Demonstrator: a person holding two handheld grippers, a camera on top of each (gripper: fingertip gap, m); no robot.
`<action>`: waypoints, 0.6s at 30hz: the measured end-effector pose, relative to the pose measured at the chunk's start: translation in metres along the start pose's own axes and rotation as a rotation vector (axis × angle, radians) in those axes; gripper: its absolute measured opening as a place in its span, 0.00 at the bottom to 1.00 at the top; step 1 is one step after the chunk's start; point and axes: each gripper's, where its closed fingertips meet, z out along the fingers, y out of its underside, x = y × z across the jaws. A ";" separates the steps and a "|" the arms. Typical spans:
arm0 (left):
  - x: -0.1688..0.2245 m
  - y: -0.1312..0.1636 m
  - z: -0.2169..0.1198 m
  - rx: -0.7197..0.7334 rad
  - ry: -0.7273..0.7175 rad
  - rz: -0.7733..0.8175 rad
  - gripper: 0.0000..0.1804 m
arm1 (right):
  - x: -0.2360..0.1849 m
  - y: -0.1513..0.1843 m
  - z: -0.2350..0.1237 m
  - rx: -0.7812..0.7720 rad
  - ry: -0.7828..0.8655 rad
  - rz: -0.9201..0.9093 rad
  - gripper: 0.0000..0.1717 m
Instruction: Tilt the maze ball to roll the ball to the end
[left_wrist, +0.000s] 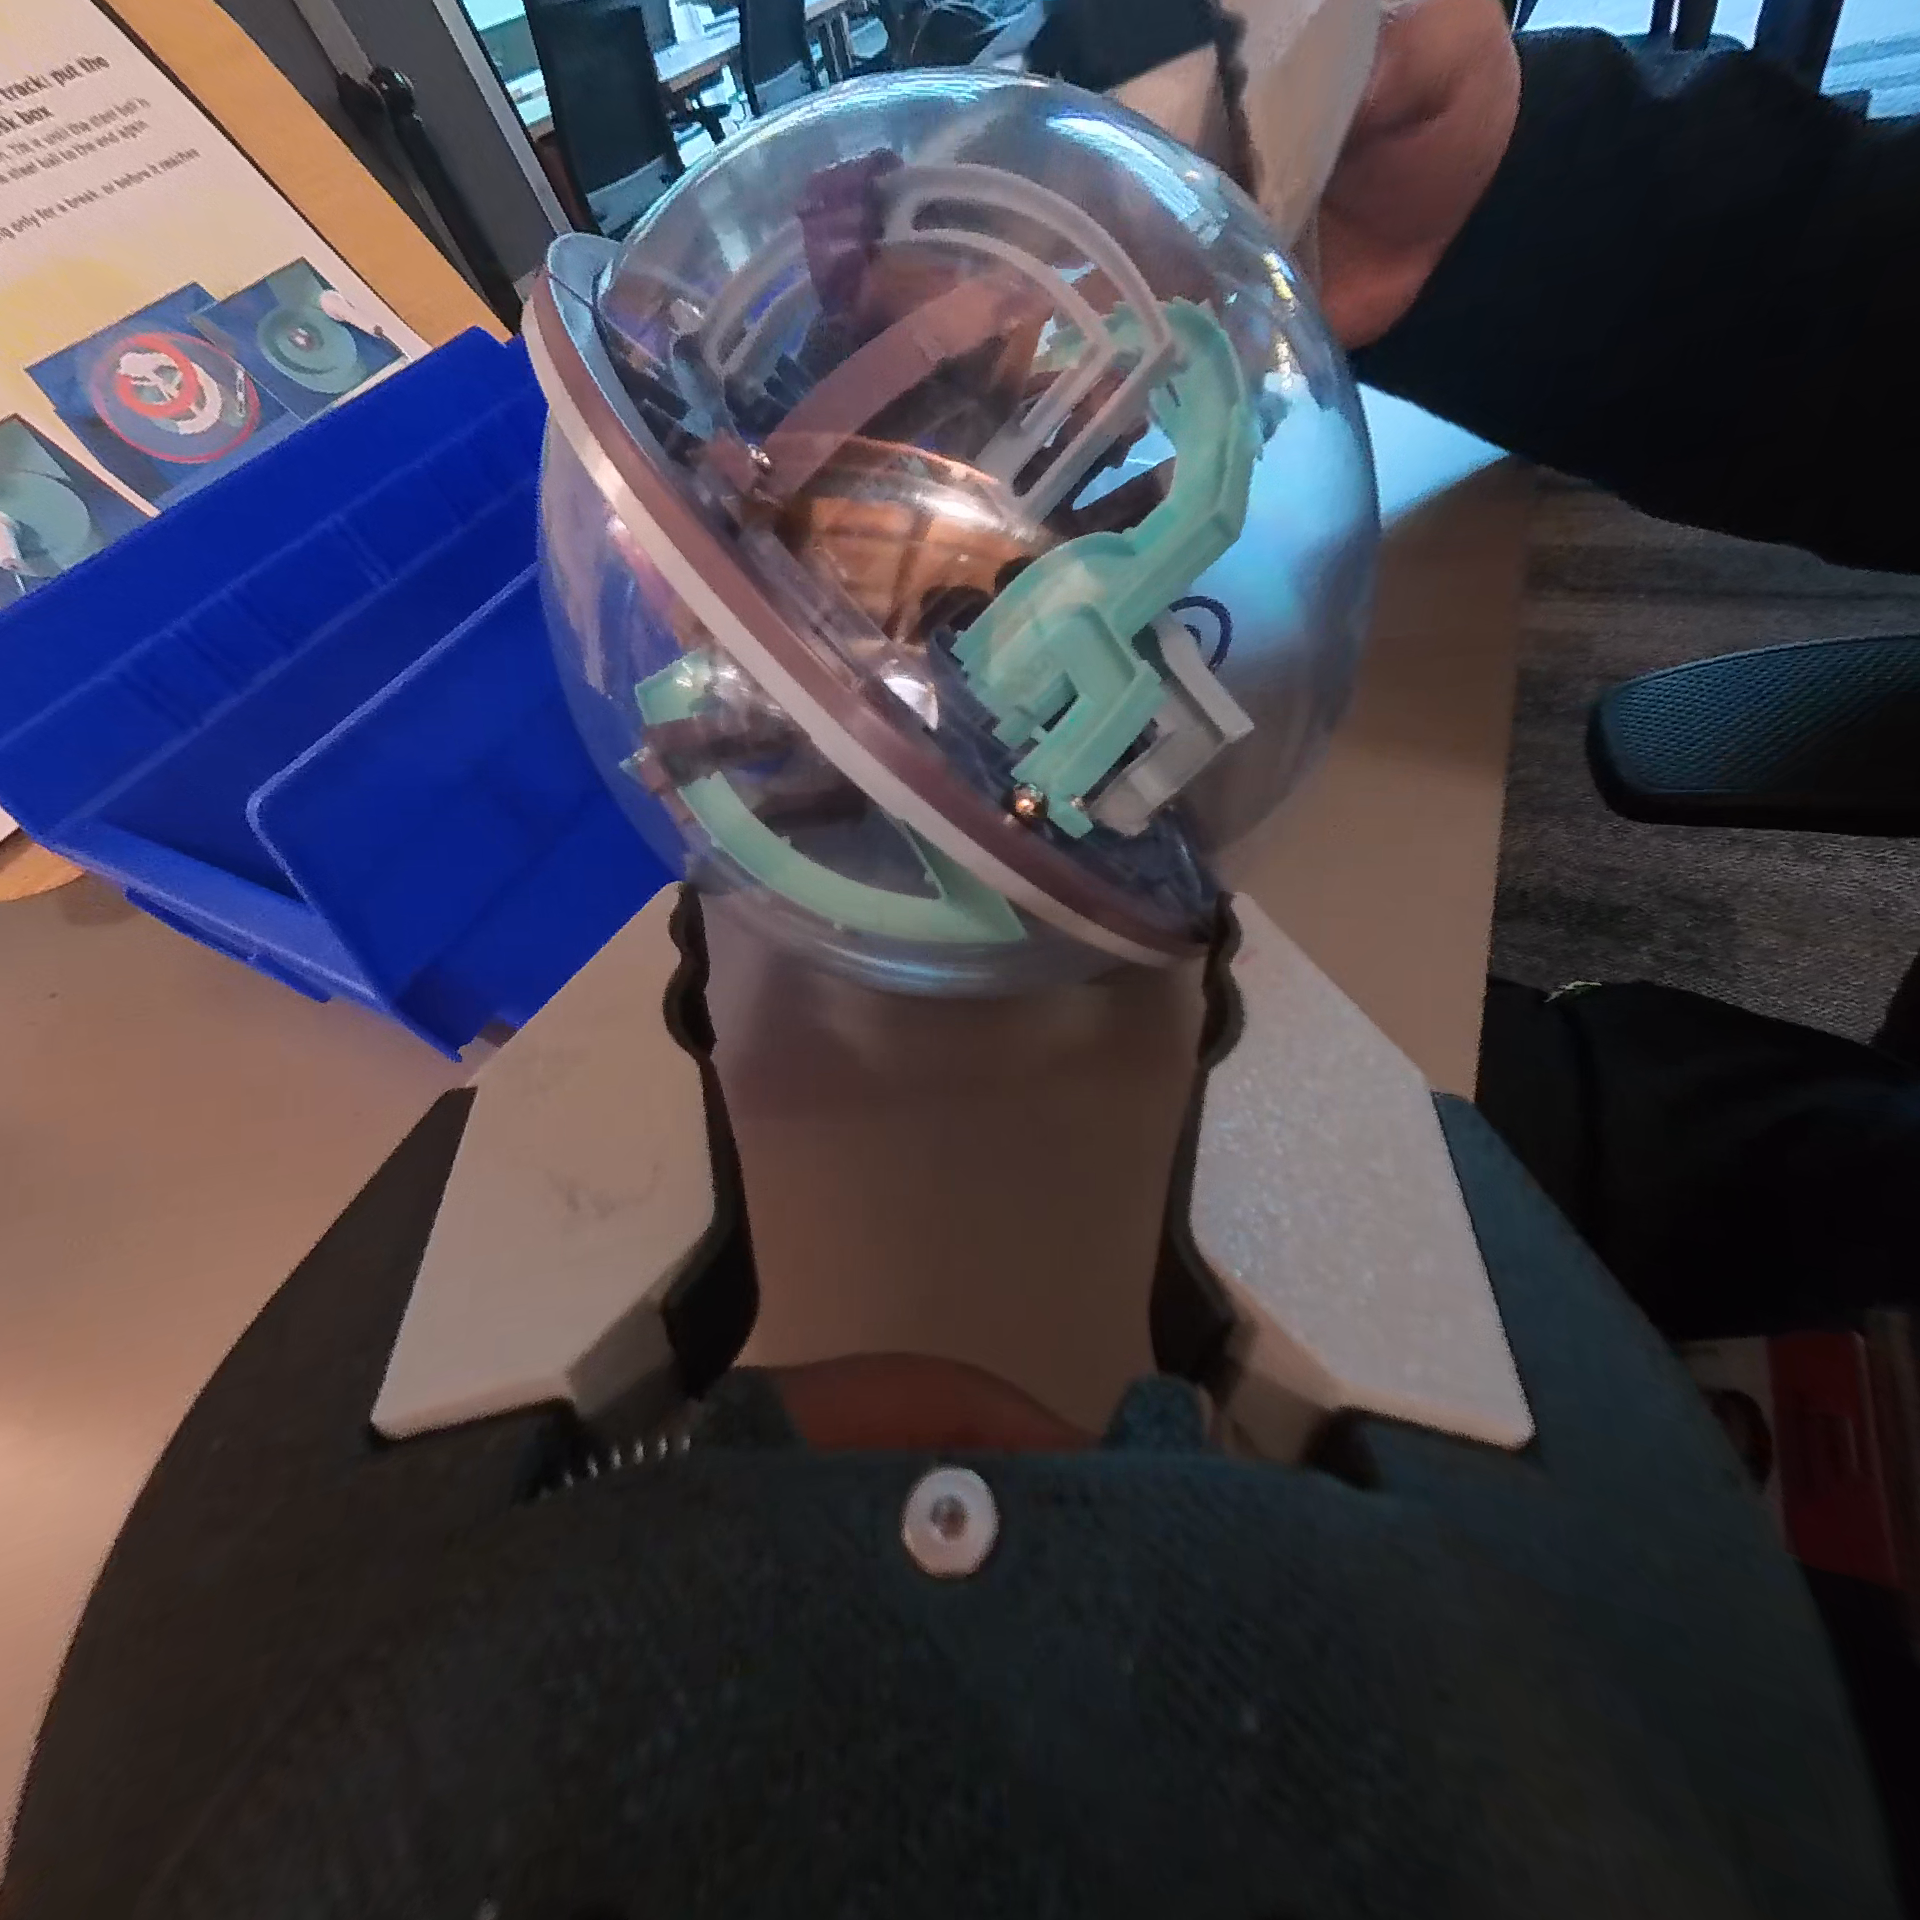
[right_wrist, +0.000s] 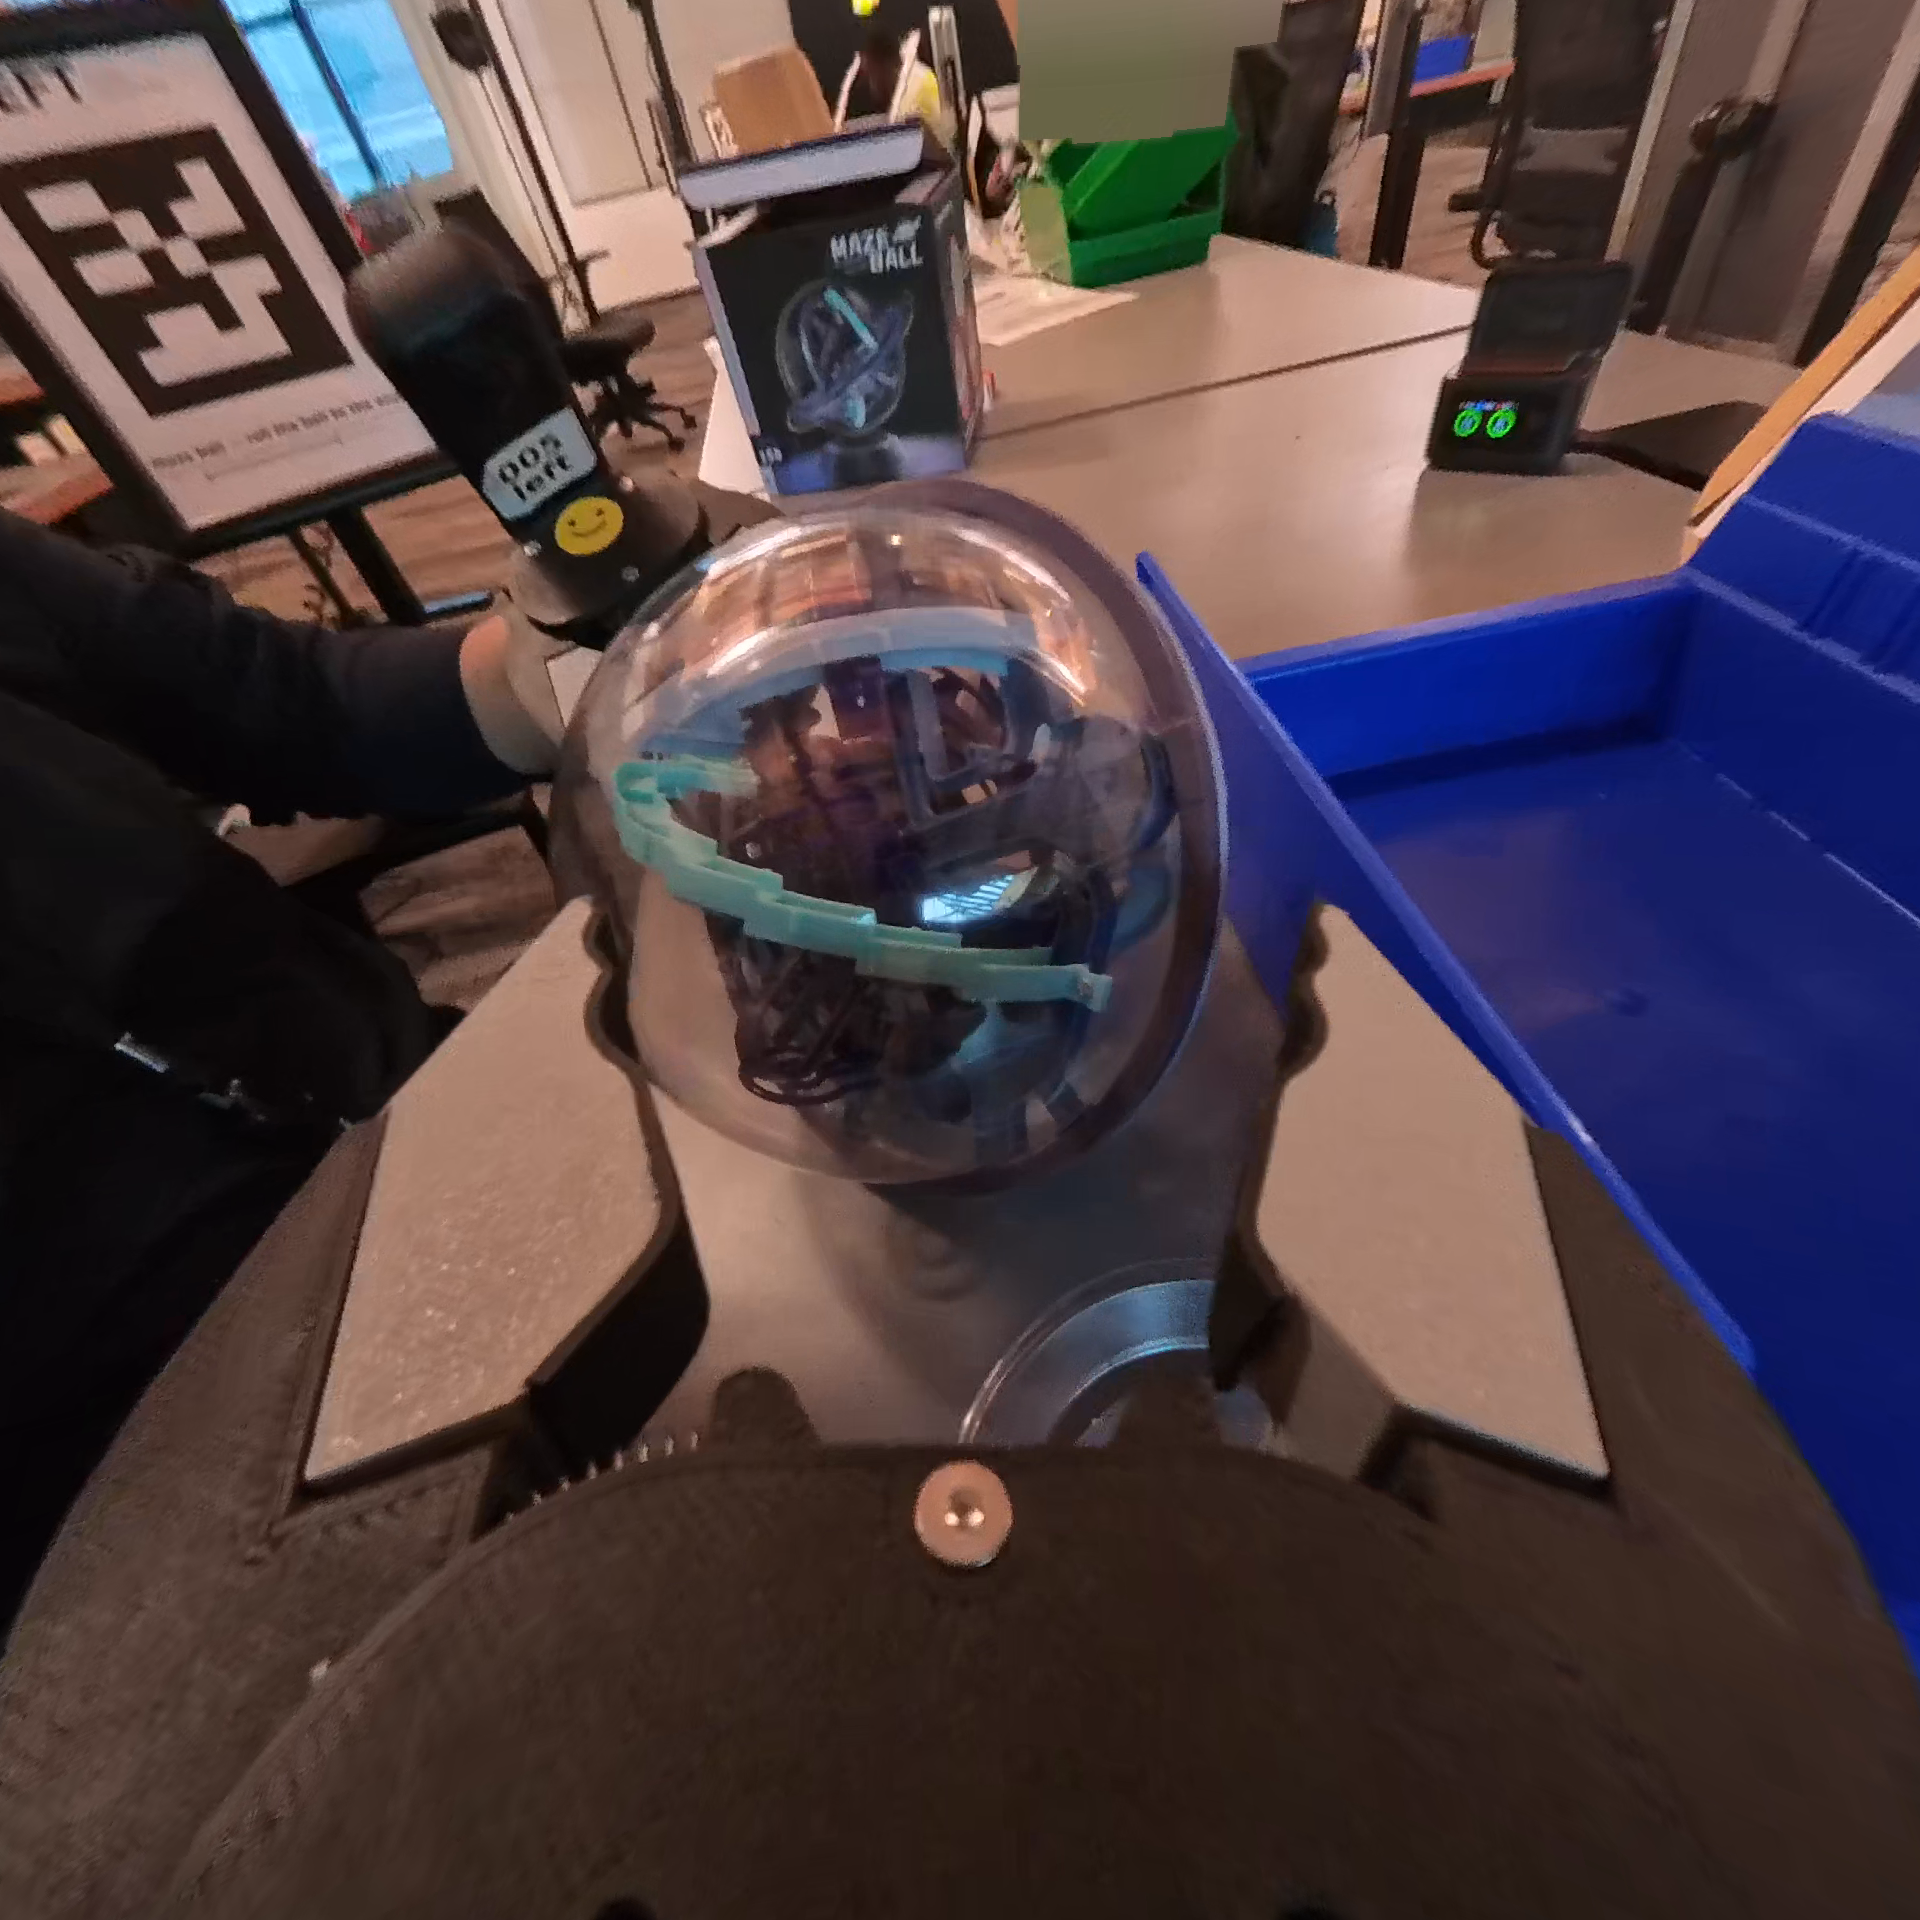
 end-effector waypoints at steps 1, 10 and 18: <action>0.000 0.000 0.000 0.000 0.000 0.001 0.52 | -0.001 0.004 0.003 -0.020 -0.010 -0.007 0.73; 0.002 0.005 0.002 -0.038 0.013 -0.011 0.53 | -0.011 0.017 0.022 -0.070 -0.114 -0.025 0.82; 0.000 0.006 0.003 -0.042 0.009 -0.030 0.57 | -0.017 0.033 0.041 -0.141 -0.146 0.000 0.86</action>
